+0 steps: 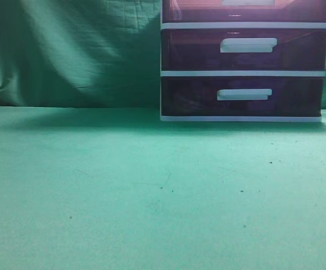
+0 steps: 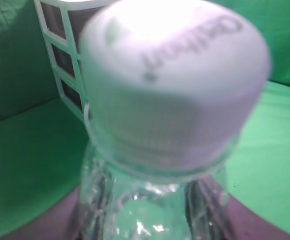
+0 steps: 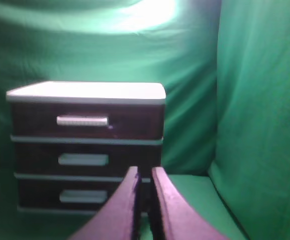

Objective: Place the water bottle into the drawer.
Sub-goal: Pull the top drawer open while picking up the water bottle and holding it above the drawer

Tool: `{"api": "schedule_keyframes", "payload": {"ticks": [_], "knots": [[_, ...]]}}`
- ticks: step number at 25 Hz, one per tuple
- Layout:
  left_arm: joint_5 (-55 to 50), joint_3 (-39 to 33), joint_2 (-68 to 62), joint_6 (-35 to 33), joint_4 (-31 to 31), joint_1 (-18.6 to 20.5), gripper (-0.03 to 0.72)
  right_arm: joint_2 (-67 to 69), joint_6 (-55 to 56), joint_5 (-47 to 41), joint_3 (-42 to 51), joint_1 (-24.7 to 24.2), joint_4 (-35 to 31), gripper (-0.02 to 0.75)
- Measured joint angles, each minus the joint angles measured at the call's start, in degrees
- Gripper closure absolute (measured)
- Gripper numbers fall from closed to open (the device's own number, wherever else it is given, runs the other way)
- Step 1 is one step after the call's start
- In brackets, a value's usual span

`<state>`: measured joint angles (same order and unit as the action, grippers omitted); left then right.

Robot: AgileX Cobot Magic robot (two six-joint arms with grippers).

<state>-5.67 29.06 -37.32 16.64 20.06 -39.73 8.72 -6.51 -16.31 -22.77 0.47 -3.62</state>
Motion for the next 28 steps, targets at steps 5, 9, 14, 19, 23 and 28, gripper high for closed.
{"api": "schedule_keyframes", "payload": {"ticks": [5, 9, 14, 19, 23, 28], "knots": [[-0.4, 0.0, 0.0, 0.0, 0.0, 0.0, 0.403, 10.5, -8.3, -10.7, -9.2, 0.0, 0.2, 0.689], [-0.4, 0.0, 0.0, 0.0, 0.0, 0.0, 0.403, 17.0, -9.2, -11.2, -11.7, 0.0, 0.2, 0.689], [-0.6, 0.0, 0.0, 0.0, -0.2, 0.0, 0.403, 23.4, -11.3, -3.4, -11.9, 2.1, 0.2, 0.689], [-2.1, -0.1, 0.0, 0.0, -0.2, 0.0, 0.403, 29.1, -33.2, -3.0, -13.9, 7.5, 0.2, 0.689], [-3.6, -0.1, 0.0, 0.1, -0.2, 0.0, 0.403, 34.8, -46.6, -2.3, -17.4, 9.2, 0.4, 0.689], [-3.9, -0.1, 0.0, 0.1, -0.2, 0.0, 0.403, 45.7, -56.3, 6.4, -22.4, 9.3, 4.2, 0.689]]}}
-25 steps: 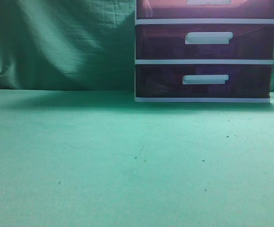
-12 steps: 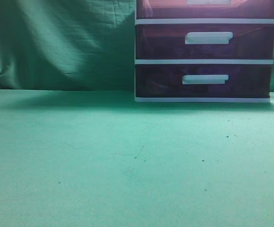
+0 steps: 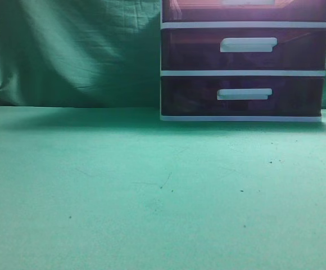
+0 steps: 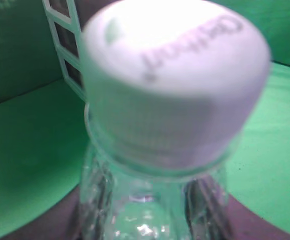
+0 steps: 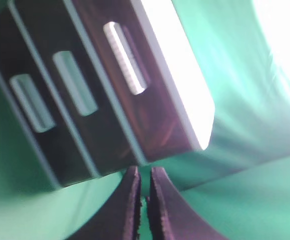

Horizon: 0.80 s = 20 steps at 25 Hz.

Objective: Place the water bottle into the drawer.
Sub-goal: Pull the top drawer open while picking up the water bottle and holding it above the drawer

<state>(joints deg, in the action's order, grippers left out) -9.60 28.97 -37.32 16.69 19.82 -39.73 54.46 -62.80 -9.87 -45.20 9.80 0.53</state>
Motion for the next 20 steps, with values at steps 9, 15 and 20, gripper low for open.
{"api": "schedule_keyframes", "payload": {"ticks": [9, 15, 20], "knots": [[-0.5, 0.0, -1.6, 0.0, 0.0, 0.0, 0.403, 21.4, -8.9, 22.0, -6.1, 0.1, 1.1, 0.537], [-0.6, 0.0, -5.4, 0.0, -0.2, 0.0, 0.403, 32.5, -9.0, 24.0, -14.3, 0.1, 4.7, 0.374], [-0.6, 0.0, -8.6, 0.0, -0.2, 0.0, 0.403, 40.5, -9.0, 24.3, -21.0, 0.1, 9.5, 0.349]]}}
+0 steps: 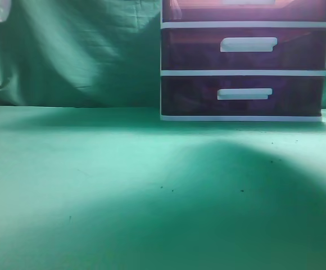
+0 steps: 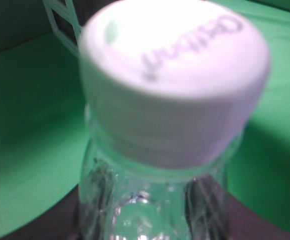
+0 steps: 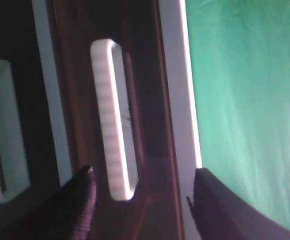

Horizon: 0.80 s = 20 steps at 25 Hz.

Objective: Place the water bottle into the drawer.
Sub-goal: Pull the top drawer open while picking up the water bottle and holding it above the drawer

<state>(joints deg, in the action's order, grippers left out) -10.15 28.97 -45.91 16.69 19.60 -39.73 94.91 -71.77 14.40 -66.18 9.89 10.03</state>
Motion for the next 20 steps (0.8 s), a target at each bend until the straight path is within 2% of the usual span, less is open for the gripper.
{"api": "schedule_keyframes", "payload": {"ticks": [10, 12, 16, 20], "knots": [[0.0, 0.0, -1.2, 0.0, 0.0, 0.0, 0.403, 10.1, 0.0, 0.2, -9.2, 0.0, 2.2, 0.349], [0.0, 0.0, -1.2, 0.0, 0.0, 0.0, 0.403, 10.6, 0.0, 0.2, -9.3, 0.0, 3.2, 0.424], [-0.1, 0.0, -1.2, 0.0, 0.0, 0.0, 0.403, 10.9, -0.1, 0.7, -9.6, 0.0, 4.6, 0.654], [-0.1, 0.0, -1.2, 0.0, 0.0, 0.0, 0.403, 10.3, -1.0, -0.3, -9.5, 0.0, 5.6, 0.655]]}}
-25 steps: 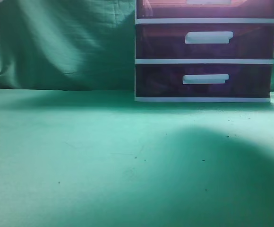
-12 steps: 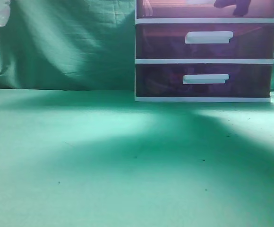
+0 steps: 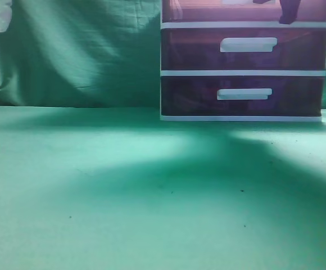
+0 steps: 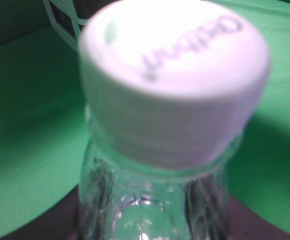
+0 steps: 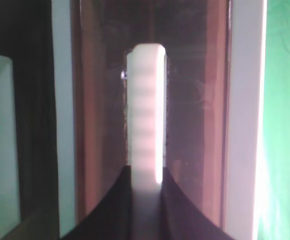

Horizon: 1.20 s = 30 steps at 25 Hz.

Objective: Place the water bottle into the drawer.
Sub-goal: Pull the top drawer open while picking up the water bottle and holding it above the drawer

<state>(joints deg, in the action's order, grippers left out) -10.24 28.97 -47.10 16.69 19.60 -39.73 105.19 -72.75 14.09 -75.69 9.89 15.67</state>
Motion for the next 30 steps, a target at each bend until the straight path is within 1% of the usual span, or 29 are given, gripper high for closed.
{"api": "schedule_keyframes", "payload": {"ticks": [5, 11, 17, 21, 24, 27, 30], "knots": [[0.0, 0.0, 0.0, 0.0, 0.0, 0.0, 0.403, -4.6, 0.3, -2.0, 4.8, 0.3, 1.3, 0.655], [0.0, 0.0, 0.0, 0.0, 0.0, 0.0, 0.403, -12.5, 0.4, -0.5, 16.0, 0.8, 1.6, 0.655], [0.2, 0.0, 0.0, 0.0, 0.0, 0.0, 0.403, -20.3, 1.1, 0.4, 26.3, 3.2, 1.6, 0.655], [3.1, 0.0, 0.0, 0.0, 0.1, 0.0, 0.403, -23.3, 1.6, 0.5, 30.0, 3.9, 1.4, 0.655], [4.7, 0.3, -0.2, 0.0, 1.4, 0.0, 0.403, -24.5, 2.7, -0.1, 31.0, 3.9, 1.0, 0.655], [0.2, 4.2, -1.6, 0.0, 5.2, 0.0, 0.403, -25.3, 3.2, -0.6, 31.2, 3.9, 1.0, 0.655], [-10.6, 12.4, -5.5, -1.3, 9.5, 0.0, 0.403, -25.5, 4.0, -0.8, 31.2, 3.9, 1.0, 0.655]]}}
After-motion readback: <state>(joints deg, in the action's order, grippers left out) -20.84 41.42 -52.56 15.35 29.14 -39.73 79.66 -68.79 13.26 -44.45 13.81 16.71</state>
